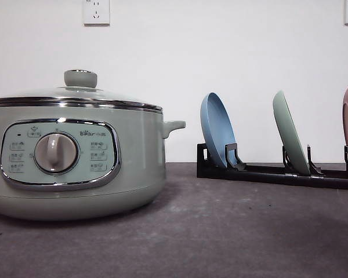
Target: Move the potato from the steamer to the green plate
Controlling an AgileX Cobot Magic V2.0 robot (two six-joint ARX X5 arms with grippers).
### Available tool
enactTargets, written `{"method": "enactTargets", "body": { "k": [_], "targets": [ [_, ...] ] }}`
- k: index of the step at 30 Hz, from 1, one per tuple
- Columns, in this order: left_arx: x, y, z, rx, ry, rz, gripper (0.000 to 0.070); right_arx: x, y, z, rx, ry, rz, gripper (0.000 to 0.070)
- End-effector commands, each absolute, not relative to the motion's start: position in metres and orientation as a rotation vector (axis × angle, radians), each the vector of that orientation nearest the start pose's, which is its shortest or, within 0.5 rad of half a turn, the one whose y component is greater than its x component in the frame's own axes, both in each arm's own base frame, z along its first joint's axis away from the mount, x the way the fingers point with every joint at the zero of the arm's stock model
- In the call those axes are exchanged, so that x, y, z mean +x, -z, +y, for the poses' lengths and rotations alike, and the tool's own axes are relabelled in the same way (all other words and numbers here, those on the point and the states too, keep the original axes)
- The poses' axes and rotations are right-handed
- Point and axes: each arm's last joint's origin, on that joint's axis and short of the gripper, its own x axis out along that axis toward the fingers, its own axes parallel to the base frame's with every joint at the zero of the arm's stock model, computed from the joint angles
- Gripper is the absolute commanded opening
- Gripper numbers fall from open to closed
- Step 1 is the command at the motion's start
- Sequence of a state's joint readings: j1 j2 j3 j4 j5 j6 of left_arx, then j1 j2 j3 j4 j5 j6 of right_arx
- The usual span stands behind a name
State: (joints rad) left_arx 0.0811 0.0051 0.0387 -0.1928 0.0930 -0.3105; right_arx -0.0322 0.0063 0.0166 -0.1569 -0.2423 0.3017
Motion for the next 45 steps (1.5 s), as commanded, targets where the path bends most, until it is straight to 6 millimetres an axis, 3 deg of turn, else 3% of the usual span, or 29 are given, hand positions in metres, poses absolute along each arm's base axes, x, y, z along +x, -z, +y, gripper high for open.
{"method": "enactTargets", "body": {
  "k": [1, 6, 12, 23, 34, 45],
  "targets": [
    [0.094, -0.153, 0.005, -0.412, -0.019, 0.185, 0.0, 0.095, -0.153, 0.005, 0.386, -0.205, 0.19, 0.0],
    [0.092, -0.164, 0.004, -0.482, 0.015, 0.161, 0.0001, 0.094, -0.161, 0.005, 0.451, -0.212, 0.175, 0.0],
    [0.086, -0.193, 0.002, -0.504, 0.052, 0.12, 0.0002, 0.087, -0.193, 0.005, 0.44, -0.221, 0.081, 0.0],
    [0.078, -0.273, 0.001, -0.418, 0.109, 0.071, 0.0002, 0.076, -0.265, 0.005, 0.357, -0.237, -0.014, 0.0],
    [0.097, -0.338, -0.004, -0.228, 0.306, 0.272, 0.0002, 0.091, -0.333, 0.006, 0.17, -0.279, 0.205, 0.0],
    [0.114, -0.368, -0.017, -0.14, 0.537, 0.485, 0.0001, 0.111, -0.37, 0.011, 0.039, -0.425, 0.466, 0.0]
  ]
}}
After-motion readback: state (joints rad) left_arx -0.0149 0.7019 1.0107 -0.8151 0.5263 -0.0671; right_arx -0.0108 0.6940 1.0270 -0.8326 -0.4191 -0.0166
